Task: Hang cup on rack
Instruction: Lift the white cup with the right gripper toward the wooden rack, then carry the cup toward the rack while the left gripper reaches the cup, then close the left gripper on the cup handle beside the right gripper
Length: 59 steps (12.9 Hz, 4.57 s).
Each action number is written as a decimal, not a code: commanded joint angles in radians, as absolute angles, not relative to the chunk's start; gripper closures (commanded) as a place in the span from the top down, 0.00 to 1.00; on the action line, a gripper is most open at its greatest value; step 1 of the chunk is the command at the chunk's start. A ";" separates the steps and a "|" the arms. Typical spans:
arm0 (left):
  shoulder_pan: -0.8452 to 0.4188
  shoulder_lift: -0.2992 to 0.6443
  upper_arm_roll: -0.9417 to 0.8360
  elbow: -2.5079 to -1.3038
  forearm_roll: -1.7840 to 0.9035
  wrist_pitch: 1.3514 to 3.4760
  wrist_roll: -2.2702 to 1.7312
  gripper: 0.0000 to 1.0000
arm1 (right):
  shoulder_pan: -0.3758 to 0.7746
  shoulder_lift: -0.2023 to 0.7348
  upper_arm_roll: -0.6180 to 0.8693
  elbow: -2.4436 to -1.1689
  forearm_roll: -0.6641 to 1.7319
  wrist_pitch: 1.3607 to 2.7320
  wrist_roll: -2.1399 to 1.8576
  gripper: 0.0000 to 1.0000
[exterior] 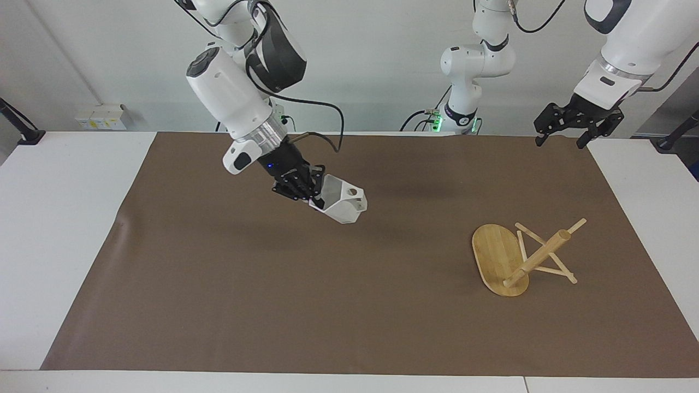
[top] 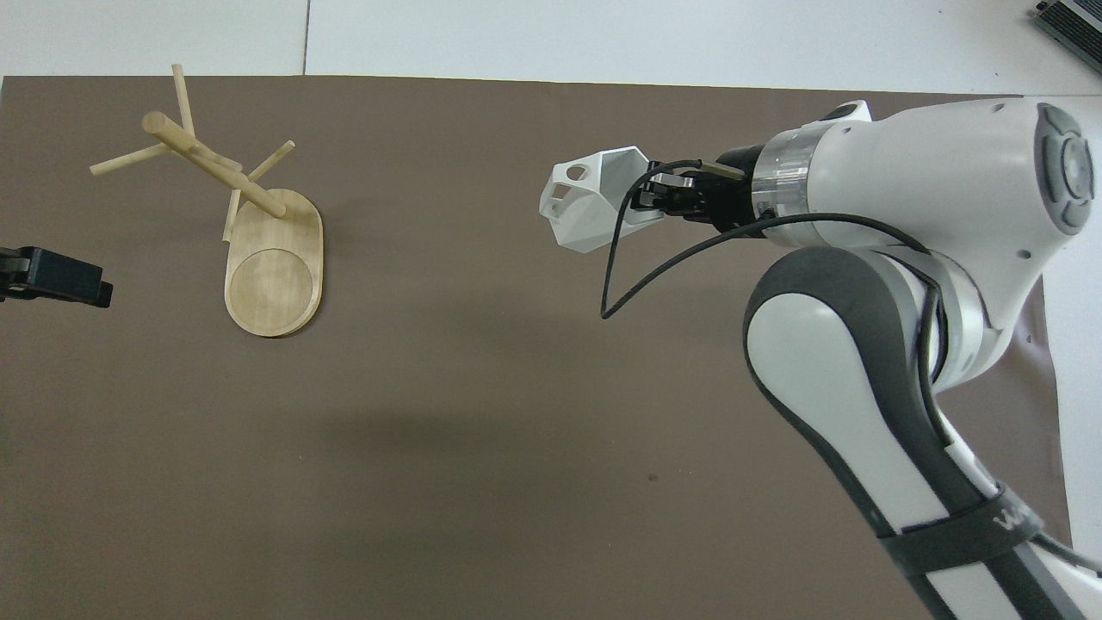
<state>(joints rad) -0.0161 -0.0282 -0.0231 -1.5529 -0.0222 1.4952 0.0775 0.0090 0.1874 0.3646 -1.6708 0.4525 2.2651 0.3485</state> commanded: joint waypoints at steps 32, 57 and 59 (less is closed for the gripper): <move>-0.054 0.049 -0.043 -1.793 -0.779 1.743 -1.718 1.00 | 0.038 0.324 0.681 -1.640 0.471 2.588 0.413 0.00; -0.087 0.014 -0.041 -1.804 -0.799 1.741 -1.683 0.00 | 0.044 0.328 0.681 -1.634 0.456 2.591 0.396 1.00; -0.086 0.009 -0.041 -1.807 -0.799 1.743 -1.683 0.00 | 0.044 0.328 0.681 -1.635 0.440 2.591 0.397 1.00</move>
